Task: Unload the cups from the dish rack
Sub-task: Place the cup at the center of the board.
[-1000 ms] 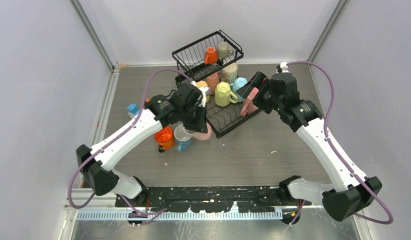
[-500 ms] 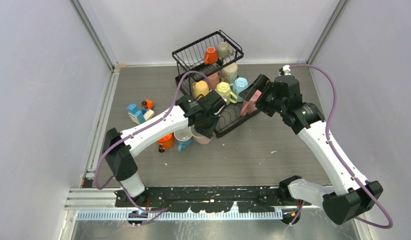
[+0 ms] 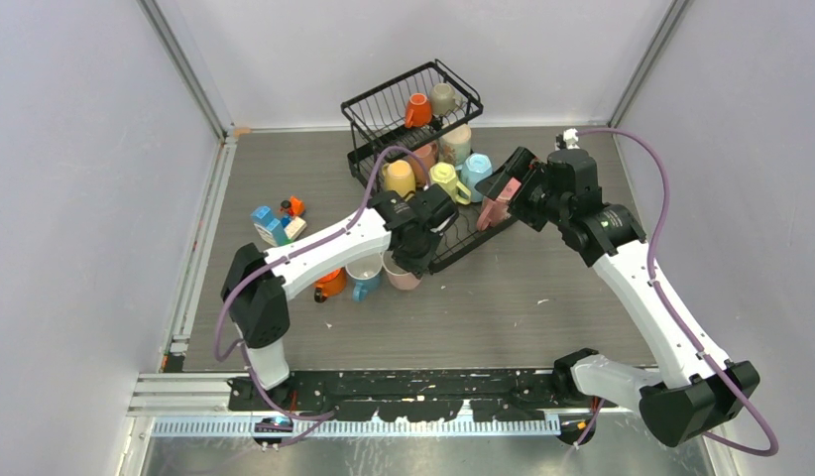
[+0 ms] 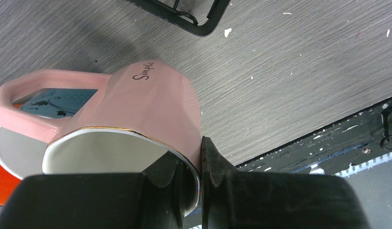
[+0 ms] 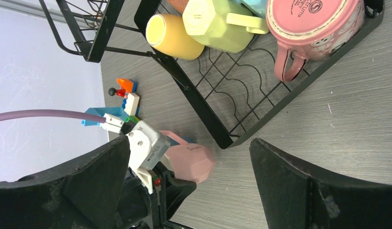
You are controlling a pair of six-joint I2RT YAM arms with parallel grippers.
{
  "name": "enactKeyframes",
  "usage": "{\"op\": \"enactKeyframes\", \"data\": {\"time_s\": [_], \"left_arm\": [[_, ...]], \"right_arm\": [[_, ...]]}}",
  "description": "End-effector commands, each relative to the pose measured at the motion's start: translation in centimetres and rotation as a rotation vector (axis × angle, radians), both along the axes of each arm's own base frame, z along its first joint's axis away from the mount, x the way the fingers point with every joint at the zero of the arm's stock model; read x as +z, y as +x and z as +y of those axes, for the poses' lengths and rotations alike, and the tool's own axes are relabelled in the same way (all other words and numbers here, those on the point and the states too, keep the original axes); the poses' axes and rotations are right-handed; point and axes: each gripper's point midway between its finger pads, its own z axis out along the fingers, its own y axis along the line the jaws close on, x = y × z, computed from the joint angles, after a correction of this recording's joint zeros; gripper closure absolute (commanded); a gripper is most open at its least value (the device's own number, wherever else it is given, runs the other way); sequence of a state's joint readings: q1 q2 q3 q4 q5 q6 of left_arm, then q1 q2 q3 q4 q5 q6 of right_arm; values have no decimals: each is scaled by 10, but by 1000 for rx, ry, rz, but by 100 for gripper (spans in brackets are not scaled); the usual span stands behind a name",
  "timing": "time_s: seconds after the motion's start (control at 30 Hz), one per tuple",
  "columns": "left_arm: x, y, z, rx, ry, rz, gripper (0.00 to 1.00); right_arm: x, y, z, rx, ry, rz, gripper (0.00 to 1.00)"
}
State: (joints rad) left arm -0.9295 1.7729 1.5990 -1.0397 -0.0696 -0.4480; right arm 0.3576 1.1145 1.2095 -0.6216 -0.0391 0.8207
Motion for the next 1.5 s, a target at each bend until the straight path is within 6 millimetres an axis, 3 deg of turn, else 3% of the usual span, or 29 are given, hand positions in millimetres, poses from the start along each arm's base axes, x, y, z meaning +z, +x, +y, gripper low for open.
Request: {"op": "enactKeyframes", "data": {"time_s": [0.0,0.53,0.9,1.1,1.47], "left_arm": [[10,13,-14,7,-60,-56,100],[-32,16,-14,27,8,-19,100],[-44,18,-10,31,41,-20,100],[-38,18,-9,31,33,-27,86],[2,18,-6,29,-20,-79,53]], "right_arm": [[16,-3,0,15,13,-51,0],[11,-3,0,21,11,-37,0],[8,-3,1,27,7,-28,0],[7,-3,2,32,9,-24,0],[4,0,7,45,18,-13,0]]}}
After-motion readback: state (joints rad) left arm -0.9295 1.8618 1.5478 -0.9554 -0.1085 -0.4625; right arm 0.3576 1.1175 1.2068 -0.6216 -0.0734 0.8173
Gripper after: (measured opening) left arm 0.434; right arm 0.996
